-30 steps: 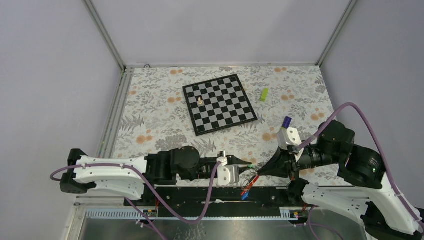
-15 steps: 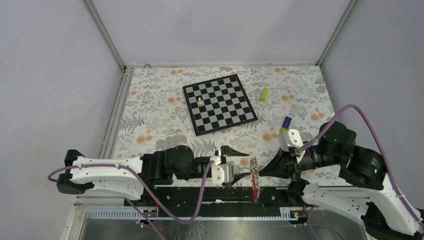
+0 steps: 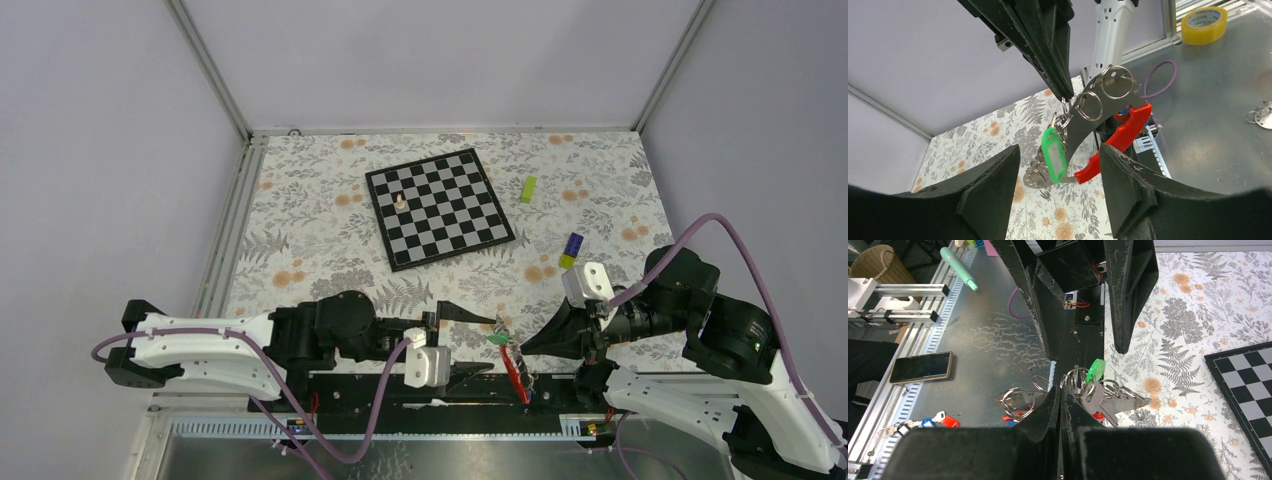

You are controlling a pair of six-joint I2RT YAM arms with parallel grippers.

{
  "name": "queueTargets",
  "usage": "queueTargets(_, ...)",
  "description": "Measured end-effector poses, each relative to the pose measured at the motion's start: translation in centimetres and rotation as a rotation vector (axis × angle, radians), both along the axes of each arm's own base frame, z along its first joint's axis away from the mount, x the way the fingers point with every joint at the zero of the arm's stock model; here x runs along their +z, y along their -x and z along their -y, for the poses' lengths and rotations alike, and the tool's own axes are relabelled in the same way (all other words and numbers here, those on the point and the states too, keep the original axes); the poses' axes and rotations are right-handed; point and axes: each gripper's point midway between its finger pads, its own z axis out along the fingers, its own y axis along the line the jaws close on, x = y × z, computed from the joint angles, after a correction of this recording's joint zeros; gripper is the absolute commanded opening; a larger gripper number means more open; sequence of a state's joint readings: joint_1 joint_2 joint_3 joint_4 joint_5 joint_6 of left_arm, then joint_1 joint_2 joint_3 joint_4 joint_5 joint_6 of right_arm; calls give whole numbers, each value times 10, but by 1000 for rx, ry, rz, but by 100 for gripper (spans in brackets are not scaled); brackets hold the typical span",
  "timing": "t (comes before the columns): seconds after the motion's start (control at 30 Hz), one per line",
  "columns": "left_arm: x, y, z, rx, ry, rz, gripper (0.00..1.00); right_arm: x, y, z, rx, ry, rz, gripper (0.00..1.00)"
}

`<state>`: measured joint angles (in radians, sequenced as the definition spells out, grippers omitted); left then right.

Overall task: Remove the keys from the keyring
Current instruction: Remove the key from the keyring.

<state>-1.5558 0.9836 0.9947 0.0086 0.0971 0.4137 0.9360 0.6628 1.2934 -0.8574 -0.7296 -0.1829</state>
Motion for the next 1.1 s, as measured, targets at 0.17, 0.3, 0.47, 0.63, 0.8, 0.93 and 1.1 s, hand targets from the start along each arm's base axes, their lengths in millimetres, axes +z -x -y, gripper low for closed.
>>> queueTargets(0.17,0,3,0,-17,-14,33,60,1,5,0,25,-3,-13,0)
queueTargets(0.3,1,2,0,-18,-34,61,60,-2,10,1,51,14,-38,0)
queueTargets(0.47,3,1,-1,-19,-49,92,56,-6,14,0,80,44,-75,0)
queueTargets(0.63,7,1,-2,-20,-46,108,49,-9,17,1,95,59,-95,0)
queueTargets(0.8,8,1,3,-22,-53,118,45,-8,18,1,99,59,-98,0)
queueTargets(0.93,2,1,8,-25,-71,130,44,-8,20,1,111,56,-102,0)
queueTargets(1.1,-6,1,12,-30,-93,144,44,-7,22,1,117,55,-108,0)
